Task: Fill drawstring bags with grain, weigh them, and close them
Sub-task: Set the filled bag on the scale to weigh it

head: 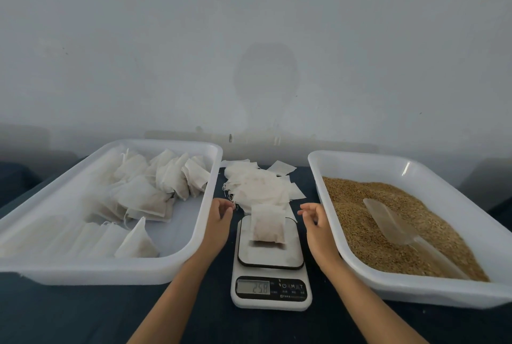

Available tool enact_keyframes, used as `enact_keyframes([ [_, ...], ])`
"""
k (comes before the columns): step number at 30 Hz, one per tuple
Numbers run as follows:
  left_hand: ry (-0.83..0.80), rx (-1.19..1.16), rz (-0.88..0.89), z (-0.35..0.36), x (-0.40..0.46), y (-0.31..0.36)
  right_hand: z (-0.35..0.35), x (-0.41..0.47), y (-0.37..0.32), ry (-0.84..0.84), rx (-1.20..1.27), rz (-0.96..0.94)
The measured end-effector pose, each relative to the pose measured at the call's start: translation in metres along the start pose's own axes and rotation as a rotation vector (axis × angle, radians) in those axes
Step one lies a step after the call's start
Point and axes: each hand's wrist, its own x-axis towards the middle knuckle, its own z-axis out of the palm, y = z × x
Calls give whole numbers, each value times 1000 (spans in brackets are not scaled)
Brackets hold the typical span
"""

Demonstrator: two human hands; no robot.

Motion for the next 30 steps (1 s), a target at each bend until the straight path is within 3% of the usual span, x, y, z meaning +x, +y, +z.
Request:
enact_keyframes([
  [5, -55, 34, 12, 7, -2, 7, 5, 4, 1, -20, -65, -3],
  [8, -169, 79, -26, 15, 0, 18, 15, 8, -3, -88, -128, 43],
  [13, -316, 320, -118, 29, 8, 42, 30, 14, -16, -183, -290, 20],
  [19, -159, 445, 43, 23, -3, 72, 32, 11, -40, -110, -80, -130],
  [25, 114, 861, 276, -12, -20, 112, 53, 9, -96, -178, 73, -318],
  [30, 208, 816, 266, -80, -21, 136, 91, 0, -140, -289, 206, -436],
])
